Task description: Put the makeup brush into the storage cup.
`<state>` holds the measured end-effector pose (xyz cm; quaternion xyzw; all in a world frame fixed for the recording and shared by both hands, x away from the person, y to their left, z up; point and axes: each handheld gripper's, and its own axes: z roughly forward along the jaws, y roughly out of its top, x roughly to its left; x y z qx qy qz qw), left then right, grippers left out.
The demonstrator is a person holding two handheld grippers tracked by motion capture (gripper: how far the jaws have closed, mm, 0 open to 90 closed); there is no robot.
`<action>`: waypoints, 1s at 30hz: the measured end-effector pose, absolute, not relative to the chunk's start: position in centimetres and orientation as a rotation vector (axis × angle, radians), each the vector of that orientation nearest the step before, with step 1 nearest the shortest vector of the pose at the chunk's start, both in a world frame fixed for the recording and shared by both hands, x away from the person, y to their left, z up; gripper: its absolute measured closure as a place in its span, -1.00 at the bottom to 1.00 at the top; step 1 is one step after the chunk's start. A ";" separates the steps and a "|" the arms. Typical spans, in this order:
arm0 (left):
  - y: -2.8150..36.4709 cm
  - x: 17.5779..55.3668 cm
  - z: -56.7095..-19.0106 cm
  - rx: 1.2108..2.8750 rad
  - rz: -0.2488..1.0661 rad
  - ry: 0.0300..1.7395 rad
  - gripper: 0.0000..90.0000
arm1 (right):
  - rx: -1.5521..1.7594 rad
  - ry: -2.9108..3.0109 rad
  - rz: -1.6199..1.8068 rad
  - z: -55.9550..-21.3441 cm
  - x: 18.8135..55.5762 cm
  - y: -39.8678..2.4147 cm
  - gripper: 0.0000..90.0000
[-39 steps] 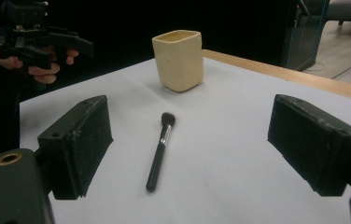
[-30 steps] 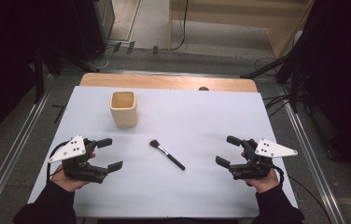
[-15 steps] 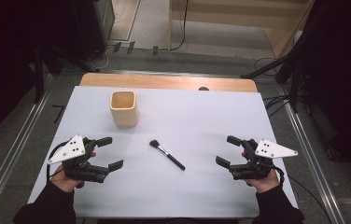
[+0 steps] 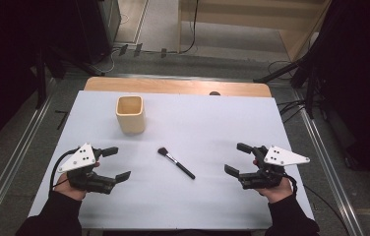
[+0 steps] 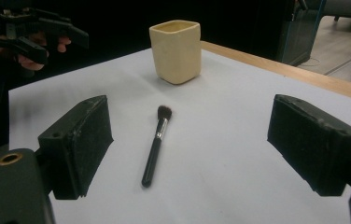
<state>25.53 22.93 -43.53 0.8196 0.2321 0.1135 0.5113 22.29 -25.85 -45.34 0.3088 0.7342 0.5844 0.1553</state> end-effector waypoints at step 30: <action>22.5 26.1 -44.1 2.078 0.286 0.717 -0.70 | 0.933 2.215 1.486 -44.2 23.8 -22.6 -0.66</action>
